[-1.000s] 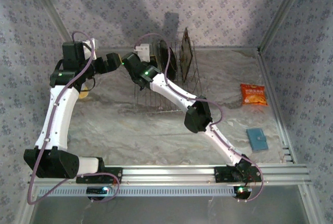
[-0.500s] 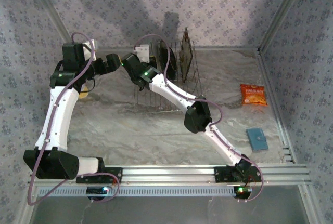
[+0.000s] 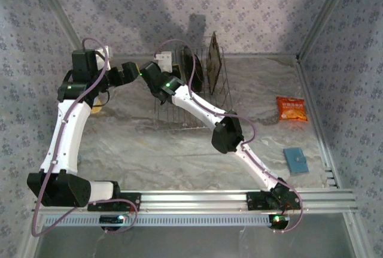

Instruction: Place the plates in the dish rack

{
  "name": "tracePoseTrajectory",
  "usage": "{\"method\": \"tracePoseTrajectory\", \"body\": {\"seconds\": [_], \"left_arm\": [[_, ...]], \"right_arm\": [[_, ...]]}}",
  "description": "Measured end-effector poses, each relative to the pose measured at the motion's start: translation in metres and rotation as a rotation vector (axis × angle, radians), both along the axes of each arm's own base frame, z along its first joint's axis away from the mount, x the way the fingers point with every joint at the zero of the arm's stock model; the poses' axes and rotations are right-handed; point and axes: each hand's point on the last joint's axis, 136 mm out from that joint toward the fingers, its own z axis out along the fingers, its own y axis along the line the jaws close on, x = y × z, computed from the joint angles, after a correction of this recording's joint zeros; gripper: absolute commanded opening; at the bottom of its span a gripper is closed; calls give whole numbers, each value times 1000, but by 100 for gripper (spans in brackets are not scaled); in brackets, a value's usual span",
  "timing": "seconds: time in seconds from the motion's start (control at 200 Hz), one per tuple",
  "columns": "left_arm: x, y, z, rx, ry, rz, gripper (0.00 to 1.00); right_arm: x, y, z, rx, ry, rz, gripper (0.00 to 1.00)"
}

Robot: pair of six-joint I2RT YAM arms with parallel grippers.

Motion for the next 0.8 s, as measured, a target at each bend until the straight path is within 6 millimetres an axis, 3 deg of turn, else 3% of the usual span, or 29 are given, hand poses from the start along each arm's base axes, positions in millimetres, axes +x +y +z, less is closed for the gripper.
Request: {"method": "tracePoseTrajectory", "body": {"seconds": [0.24,0.475,0.8], "left_arm": [[0,0,0,0,-3,0,99],[-1,1,-1,-1,0,5,99],[-2,4,-12,0,28,20,99]], "right_arm": [[0,2,-1,3,6,10,17],[-2,6,-6,-16,32,37,36],[-5,8,-19,-40,75,61,38]]}}
